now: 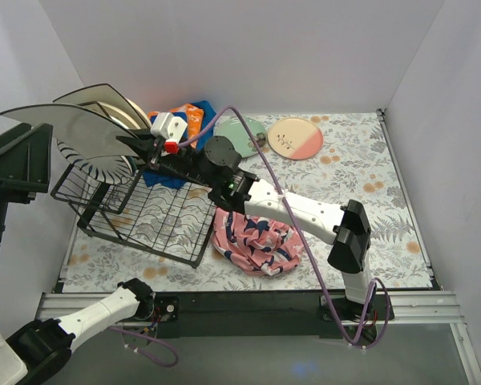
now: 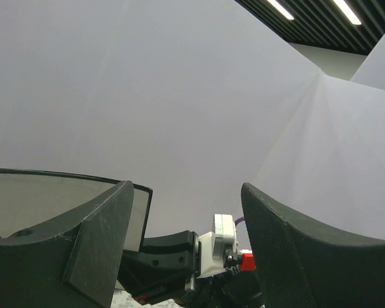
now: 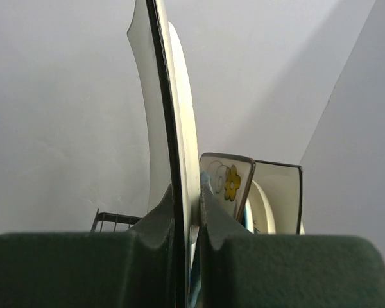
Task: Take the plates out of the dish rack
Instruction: Unload the plate from the dish rack.
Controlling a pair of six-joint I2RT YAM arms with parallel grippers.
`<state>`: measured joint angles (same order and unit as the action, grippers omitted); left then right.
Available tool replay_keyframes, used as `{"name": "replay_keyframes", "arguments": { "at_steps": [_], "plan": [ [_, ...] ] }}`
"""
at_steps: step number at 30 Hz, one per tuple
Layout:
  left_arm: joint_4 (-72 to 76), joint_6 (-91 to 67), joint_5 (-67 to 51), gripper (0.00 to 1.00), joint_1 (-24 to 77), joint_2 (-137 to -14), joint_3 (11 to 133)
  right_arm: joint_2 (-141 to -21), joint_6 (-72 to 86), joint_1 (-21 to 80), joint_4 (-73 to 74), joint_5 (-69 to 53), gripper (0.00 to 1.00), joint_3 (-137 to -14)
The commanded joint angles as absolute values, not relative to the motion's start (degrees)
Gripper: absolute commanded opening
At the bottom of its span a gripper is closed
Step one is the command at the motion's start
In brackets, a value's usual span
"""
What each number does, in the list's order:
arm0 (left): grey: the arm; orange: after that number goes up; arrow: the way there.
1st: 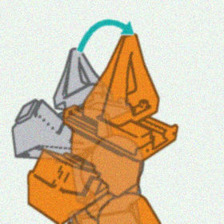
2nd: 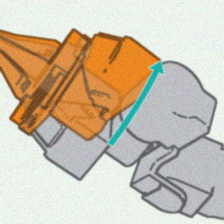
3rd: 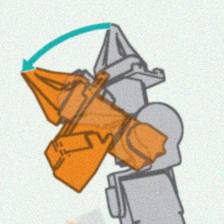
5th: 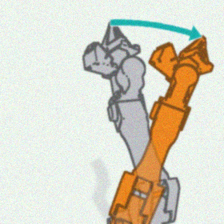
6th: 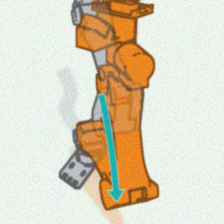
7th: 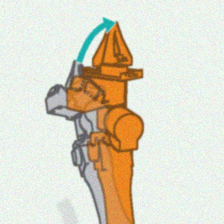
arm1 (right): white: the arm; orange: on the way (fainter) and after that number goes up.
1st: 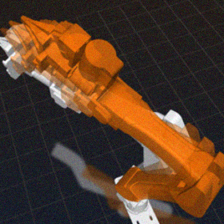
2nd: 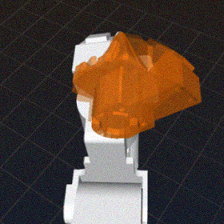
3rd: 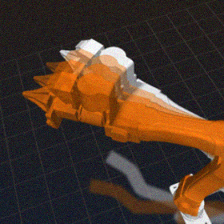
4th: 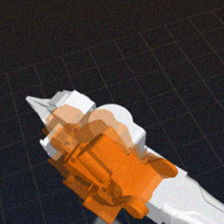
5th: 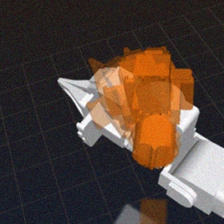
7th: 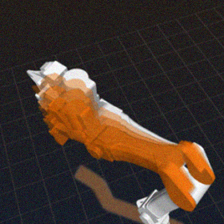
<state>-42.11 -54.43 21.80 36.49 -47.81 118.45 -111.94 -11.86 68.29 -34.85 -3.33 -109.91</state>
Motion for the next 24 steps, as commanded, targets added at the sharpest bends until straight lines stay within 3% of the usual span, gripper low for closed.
{"name": "replay_keyframes", "arguments": {
  "at_steps": [1, 14, 24],
  "plan": [
    [-43.4, -55.5, 17.8, 0.66, 36.3, -49.0, 118.9, -102.5, -10.8, 66.1, -49.2, -0.4, 0.01, -111.6],
    [-43.0, -57.7, 14.4, 0.66, 36.3, -49.7, 118.1, -93.9, -4.9, 59.2, -49.9, -1.3, 0.01, -103.9],
    [-40.2, -57.2, 15.6, 0.67, 36.3, -47.8, 109.7, -86.6, 3.2, 50.6, -49.9, 1.3, 0.01, -96.4]
  ]
}}
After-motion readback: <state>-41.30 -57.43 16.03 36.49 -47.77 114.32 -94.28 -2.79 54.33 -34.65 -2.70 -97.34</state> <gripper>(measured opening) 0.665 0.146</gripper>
